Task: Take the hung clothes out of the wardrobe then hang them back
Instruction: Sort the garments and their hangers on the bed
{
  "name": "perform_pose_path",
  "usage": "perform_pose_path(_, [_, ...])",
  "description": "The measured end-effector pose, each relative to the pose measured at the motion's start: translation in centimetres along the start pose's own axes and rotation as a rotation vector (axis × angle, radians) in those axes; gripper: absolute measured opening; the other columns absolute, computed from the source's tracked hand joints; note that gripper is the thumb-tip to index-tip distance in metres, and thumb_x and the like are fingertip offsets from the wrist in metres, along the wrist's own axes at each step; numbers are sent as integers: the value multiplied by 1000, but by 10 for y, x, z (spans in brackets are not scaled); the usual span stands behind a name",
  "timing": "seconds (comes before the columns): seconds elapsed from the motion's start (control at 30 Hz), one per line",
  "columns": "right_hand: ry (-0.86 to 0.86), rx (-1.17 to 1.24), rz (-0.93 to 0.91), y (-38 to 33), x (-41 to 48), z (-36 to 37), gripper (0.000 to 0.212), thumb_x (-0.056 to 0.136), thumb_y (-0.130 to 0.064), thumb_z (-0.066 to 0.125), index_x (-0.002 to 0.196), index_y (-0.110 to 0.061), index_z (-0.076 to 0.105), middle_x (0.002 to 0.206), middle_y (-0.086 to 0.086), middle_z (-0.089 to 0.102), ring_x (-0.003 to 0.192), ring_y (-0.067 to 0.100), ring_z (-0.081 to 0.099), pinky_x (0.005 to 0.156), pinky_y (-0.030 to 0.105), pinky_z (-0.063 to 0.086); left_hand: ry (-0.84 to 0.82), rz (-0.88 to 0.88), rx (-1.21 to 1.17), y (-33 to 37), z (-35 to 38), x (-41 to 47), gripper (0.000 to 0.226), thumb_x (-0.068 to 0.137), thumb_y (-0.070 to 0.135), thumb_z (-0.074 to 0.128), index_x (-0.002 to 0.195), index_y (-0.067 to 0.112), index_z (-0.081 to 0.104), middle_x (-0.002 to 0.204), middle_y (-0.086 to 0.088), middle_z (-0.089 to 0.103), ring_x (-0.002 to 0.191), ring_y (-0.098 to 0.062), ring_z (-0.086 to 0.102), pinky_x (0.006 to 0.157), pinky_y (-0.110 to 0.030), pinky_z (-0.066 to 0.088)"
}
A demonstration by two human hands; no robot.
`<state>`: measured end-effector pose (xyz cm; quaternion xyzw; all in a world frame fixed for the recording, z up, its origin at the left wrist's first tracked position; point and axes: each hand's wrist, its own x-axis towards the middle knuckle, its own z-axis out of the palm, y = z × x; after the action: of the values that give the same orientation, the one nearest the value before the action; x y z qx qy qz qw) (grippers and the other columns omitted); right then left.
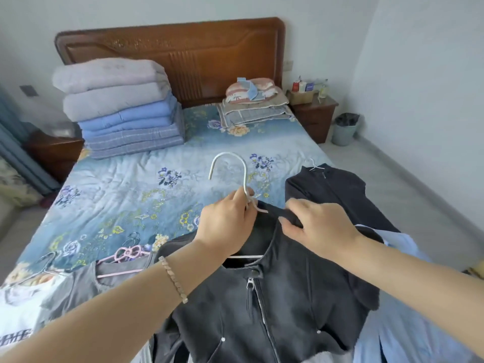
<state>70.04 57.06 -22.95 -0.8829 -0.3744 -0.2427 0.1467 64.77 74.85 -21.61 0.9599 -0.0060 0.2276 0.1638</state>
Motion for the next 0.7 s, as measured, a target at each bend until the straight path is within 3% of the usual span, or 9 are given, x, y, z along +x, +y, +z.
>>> perform_pose_path(0.1, [68,-46,-53,15,0,-30,32,83,-31,44,69,-12,65,49,0,52,34,25,49,32,20,27,25,-36,-4,28,-8,8,68,81,48,5,111,12,55,89,-9,70,78,-37,64,63,-36,45])
perform_pose_path(0.17, [96,-40,-76,30,-3,-46,29,83,-28,44,70,-12,66,51,-1,50,35,24,48,34,18,25,62,-32,-24,48,-11,15,76,75,49,-1,108,10,55,81,-11,70,73,-39,63,61,-37,46])
perform_pose_path(0.37, [-2,134,-95,101,-18,-76,29,82,-28,44,78,-12,69,58,1,57,45,25,55,35,24,38,142,-82,17,105,5,31,56,83,44,15,105,17,59,81,-4,72,73,-33,66,62,-34,47])
perform_pose_path(0.5, [-211,329,-54,150,-22,-97,46,83,-40,33,84,-9,67,66,5,61,62,27,57,54,36,46,105,-238,13,152,20,41,34,97,36,28,114,20,53,94,-2,70,83,-33,64,70,-38,48])
perform_pose_path(0.57, [-213,239,-122,166,-21,-109,45,82,-38,33,90,-16,71,65,0,66,61,25,61,50,28,45,84,-320,11,175,24,45,27,100,28,32,118,20,51,99,-3,69,86,-36,60,73,-39,46])
perform_pose_path(0.63, [-139,91,-223,174,-25,-119,40,82,-31,38,105,-25,70,69,-5,70,61,20,66,48,22,39,73,-357,-8,195,27,46,26,101,27,32,120,21,50,98,-4,67,87,-36,59,74,-39,43])
perform_pose_path(0.7, [-228,73,-217,174,-29,-130,48,87,-23,41,133,-34,48,99,-6,68,90,20,65,59,27,39,64,-394,-41,212,30,47,26,101,25,33,121,21,50,96,-5,66,88,-35,58,72,-37,40])
